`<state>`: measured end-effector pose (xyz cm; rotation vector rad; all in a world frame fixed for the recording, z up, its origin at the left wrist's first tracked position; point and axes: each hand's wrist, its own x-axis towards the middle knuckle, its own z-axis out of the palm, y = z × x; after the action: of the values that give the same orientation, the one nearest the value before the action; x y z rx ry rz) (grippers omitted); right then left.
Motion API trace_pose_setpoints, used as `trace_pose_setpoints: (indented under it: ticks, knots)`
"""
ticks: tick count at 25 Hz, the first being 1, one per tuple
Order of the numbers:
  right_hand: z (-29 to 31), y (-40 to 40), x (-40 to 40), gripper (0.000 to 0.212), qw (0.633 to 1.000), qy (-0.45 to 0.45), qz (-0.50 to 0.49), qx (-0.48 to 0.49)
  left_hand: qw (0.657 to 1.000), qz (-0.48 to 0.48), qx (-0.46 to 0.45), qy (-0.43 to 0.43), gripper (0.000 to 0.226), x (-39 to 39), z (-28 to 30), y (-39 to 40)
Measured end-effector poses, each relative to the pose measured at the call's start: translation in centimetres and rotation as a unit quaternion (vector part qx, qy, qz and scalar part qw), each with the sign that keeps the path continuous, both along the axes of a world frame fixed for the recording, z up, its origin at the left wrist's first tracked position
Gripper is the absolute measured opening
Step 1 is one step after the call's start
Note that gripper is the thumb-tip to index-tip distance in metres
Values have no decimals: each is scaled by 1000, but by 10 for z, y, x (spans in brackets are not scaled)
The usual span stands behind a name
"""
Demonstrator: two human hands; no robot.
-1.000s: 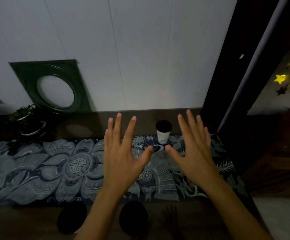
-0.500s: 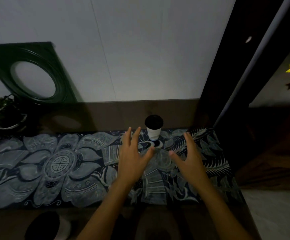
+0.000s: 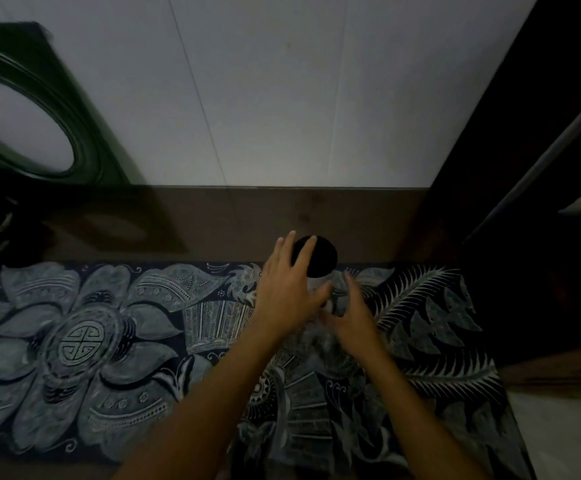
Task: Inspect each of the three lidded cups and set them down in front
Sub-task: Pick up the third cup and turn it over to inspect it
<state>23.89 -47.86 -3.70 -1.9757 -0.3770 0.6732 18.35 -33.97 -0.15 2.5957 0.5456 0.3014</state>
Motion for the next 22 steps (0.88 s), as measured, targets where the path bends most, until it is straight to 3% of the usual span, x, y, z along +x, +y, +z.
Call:
trace_pose_setpoints:
  ticks: [3,6,9,12,14,17,20,22]
  knots:
    - [-32,25,24,97,1000,11,3,27,996,-34,79,35,79,38,-10,8]
    - [-47,51,37,73,998,-55,14,7,984,-74,138,80,76,59,-20,13]
    - [-58,73,46,48,991,-108,38,-70,984,-64,146,85,66,66,-30,18]
    - [-66,82,51,41,986,-125,62,-93,990,-34,124,62,59,67,-33,23]
    - [-54,74,53,38,995,-72,58,-27,996,-15,77,45,57,62,-28,23]
    - [-33,36,50,68,997,3,62,56,996,42,-79,12,56,46,-8,19]
    - [4,-11,36,82,991,-47,112,63,966,77,-243,-39,55,15,28,4]
    - [36,-39,24,88,985,-92,136,55,935,80,-339,-68,44,-9,59,-16]
